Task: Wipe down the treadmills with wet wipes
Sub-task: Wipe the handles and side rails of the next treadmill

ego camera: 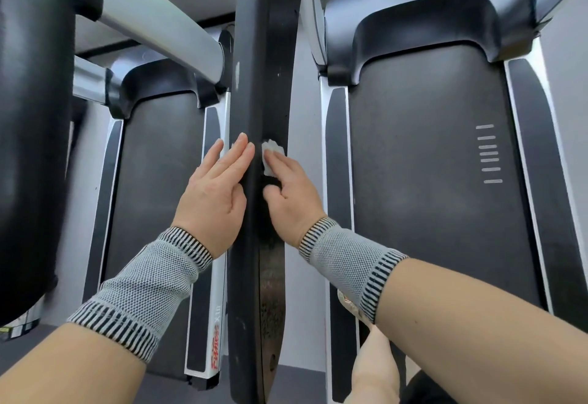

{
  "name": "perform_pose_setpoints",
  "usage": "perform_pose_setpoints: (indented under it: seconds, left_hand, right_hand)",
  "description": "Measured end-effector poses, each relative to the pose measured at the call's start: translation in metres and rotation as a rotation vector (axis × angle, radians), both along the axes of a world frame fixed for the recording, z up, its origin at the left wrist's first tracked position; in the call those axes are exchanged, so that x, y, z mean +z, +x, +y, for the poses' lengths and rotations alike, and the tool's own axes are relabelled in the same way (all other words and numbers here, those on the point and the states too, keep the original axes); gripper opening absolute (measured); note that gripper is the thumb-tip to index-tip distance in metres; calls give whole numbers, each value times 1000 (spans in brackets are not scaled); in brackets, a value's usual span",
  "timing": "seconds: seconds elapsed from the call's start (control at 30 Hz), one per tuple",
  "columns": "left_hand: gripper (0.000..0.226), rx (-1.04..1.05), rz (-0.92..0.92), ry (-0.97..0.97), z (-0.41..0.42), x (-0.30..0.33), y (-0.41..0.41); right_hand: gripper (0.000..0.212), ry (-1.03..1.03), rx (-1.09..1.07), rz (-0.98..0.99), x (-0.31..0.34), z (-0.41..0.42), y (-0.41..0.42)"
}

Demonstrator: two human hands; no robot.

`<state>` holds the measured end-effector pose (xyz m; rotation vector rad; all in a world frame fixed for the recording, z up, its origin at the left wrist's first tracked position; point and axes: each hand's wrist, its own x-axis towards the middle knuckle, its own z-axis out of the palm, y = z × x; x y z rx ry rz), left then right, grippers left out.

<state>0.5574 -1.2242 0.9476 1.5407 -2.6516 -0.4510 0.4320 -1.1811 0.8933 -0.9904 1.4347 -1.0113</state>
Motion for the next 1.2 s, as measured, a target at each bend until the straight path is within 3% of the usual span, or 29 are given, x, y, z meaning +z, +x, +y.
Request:
perform_pose_setpoints:
  seconds: [0.17,0.33,0.5,0.67,0.83,1.0,1.1,1.2]
  left_hand:
    - [59,-16,6,-21,-1,0,-1]
    - [54,0,42,-46,-12,4,-3]
    - [53,24,-61,-4,-32,12,-20]
    - [54,9,-78,-25,-35,13,-18]
    - [58,23,-45,-18,-30,11,-21]
    - [59,37,-21,-27,-31,9,-18]
    - [60,39,-19,-25,-30,8,-19]
    - [59,43,-26,-21,-30,10,-19]
  right_hand:
    - [59,164,25,-70,-16,-18,-6]
    - [65,-69,43,-69,4,-13,-2]
    - [58,161,84,-80,-10,-27,-16]
    - [66,-87,95,-62,4,-11,-3]
    - [58,174,146,-103,-18,-13,-11]
    - [62,-52,130,-60,3,-10,-9]
    - [64,-55,75,-62,3,-40,-18]
    - [65,-56,115,-43,1,-17,-7]
